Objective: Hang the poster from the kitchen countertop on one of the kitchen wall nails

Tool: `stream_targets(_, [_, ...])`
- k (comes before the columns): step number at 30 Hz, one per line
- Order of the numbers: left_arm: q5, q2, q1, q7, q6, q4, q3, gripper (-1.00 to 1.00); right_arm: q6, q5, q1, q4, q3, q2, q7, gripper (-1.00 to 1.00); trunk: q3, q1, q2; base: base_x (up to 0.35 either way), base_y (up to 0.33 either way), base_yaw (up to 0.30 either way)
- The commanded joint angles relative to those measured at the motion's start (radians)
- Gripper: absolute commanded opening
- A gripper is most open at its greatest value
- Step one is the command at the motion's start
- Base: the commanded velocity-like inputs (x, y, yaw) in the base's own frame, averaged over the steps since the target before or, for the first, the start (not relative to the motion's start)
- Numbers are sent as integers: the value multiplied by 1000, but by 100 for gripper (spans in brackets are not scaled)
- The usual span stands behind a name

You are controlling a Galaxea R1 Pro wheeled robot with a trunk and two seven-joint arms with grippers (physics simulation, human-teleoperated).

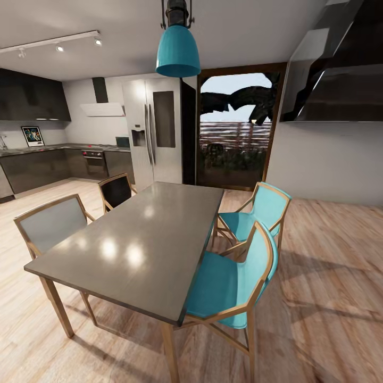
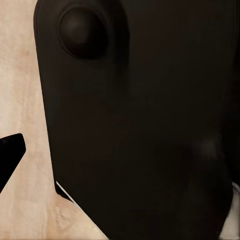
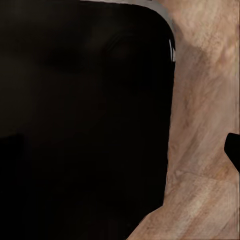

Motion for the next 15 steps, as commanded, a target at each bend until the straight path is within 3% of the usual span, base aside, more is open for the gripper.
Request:
stream_targets(1, [-1,-1,6,0,-3,-7,1,100,-2,1,-6,-6,0,-6,-1,100,-1,0,0,0,0,0])
stream_targets(8, [-4,7,46,2,-9,-46,5,100,-37,4,-46,-46,2,-45,-5,100,-1,0,0,0,0,0])
stream_targets(9, [-4,8,47,2,-9,-629,7,100,-70,4,-81,-421,3,-58,-5,100,-1,0,0,0,0,0])
stream_targets(15, [-2,17,49,3,-10,-652,12,100,-92,6,-80,-438,3,-67,-5,100,-1,0,0,0,0,0])
